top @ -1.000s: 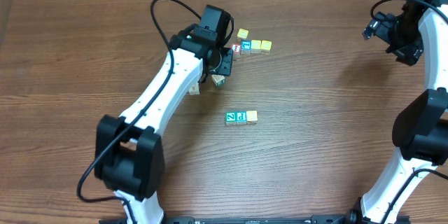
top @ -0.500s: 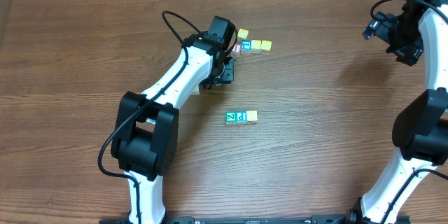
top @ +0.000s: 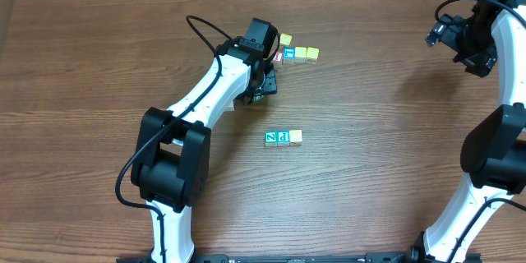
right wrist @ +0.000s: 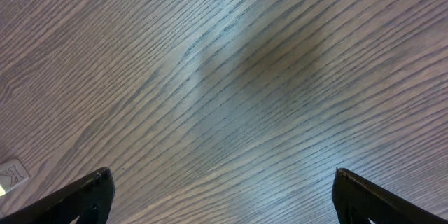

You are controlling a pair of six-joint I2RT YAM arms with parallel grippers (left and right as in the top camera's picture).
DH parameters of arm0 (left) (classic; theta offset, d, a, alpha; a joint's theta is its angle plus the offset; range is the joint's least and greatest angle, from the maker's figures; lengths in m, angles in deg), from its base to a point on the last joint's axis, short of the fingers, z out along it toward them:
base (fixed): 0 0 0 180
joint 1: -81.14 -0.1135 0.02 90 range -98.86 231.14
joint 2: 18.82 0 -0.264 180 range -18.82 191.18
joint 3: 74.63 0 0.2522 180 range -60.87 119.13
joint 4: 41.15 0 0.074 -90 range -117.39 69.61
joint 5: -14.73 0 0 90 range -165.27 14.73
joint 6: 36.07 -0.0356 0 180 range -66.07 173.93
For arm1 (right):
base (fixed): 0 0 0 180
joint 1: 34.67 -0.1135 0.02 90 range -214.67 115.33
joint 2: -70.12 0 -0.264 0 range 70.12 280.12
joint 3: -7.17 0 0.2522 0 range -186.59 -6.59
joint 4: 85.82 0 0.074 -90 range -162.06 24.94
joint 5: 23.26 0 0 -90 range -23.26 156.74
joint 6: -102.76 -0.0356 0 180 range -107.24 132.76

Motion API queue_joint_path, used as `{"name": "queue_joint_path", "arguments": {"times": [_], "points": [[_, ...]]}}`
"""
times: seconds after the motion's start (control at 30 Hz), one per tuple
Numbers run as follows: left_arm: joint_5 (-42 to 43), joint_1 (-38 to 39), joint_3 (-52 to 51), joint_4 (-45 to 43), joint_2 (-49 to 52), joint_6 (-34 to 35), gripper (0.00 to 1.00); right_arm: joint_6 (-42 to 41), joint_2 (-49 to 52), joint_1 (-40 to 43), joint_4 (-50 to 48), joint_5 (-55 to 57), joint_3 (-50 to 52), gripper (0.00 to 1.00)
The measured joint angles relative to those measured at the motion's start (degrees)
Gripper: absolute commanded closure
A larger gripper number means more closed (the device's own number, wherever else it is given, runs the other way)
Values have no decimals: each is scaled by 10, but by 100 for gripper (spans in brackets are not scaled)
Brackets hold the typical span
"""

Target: Flip 5 blocks

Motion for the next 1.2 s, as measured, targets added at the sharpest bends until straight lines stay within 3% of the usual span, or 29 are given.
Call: {"name": "queue_joint_path", "arguments": {"times": [0.23,0.73,0.83,1.2], "points": [[-3,4,-6,-16,2,10,52,0,0,0,0,0,0,0],[-30,6,-11,-17,5,28,57,0,0,0,0,0,0,0],[-33,6,-24,-26,5,33,67,0,0,0,0,0,0,0],[-37,6,-39,-41,6,32,66,0,0,0,0,0,0,0]]}}
